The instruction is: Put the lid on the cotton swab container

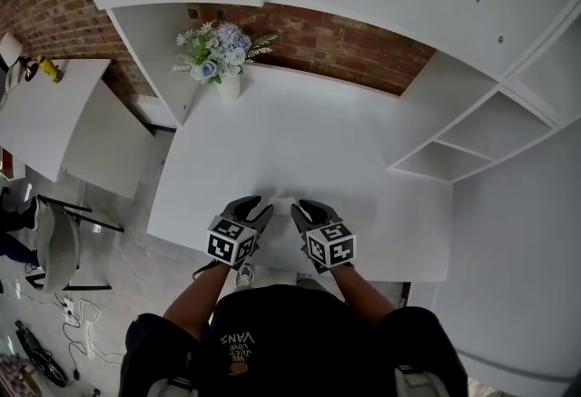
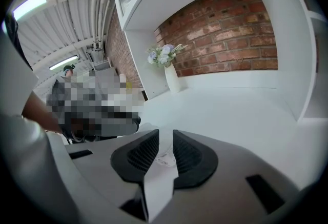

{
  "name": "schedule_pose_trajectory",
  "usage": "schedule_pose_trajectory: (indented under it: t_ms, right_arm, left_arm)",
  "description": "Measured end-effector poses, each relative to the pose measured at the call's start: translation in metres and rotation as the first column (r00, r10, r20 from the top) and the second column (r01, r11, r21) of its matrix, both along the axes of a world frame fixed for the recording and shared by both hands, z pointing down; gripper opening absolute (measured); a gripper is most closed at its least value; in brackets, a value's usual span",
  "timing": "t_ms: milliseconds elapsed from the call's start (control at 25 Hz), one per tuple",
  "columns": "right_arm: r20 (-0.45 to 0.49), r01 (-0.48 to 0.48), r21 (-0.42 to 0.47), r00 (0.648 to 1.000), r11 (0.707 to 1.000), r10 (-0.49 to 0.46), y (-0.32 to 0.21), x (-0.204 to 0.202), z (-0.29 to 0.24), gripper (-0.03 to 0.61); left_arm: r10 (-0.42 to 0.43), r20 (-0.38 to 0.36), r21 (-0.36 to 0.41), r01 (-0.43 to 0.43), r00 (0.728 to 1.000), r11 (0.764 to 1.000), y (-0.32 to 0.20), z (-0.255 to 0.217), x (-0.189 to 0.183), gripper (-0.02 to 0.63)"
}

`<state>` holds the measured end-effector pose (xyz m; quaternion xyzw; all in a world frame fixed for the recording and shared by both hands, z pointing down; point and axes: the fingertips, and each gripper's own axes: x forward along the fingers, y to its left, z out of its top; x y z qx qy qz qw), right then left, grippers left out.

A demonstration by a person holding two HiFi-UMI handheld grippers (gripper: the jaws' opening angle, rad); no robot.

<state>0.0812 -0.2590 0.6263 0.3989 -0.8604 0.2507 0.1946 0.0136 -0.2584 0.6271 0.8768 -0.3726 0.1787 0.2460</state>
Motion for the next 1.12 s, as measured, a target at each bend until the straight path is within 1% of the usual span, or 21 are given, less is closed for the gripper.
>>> schedule_pose_trajectory:
  t_ms: [160,280,560,840,1120]
  right_arm:
    - [-0.014,0.02,0.022,1.0,1.0,-0.02,0.002,-0.002,0.0,0.052]
    - [-0.027,0.027,0.027,0.999,0.999,-0.026,0.002,-0.003,0.001,0.049]
    - [-0.002,0.011,0.022,1.0,1.0,-0.011,0.002,-0.002,0.0,0.051]
    - [0.007,0.0,0.015,1.0,1.0,0.0,-0.003,0.003,0.0,0.084]
    - [0.014,-0.017,0.034,1.0,0.999,0.017,-0.007,0.005,-0.008,0.084]
  left_arm:
    - [0.019,0.022,0.012,-0.019,1.0,1.0,0.001,0.001,0.001,0.129]
    - [0.028,0.027,0.033,-0.029,0.999,0.999,0.0,0.0,0.002,0.127]
    - [0.034,0.018,0.027,-0.034,0.999,0.999,0.0,0.001,0.001,0.129]
    - [0.026,0.011,0.04,-0.026,1.0,0.999,-0.002,-0.002,-0.002,0.129]
    - [0.003,0.005,0.042,-0.003,1.0,0.999,-0.001,-0.007,-0.009,0.129]
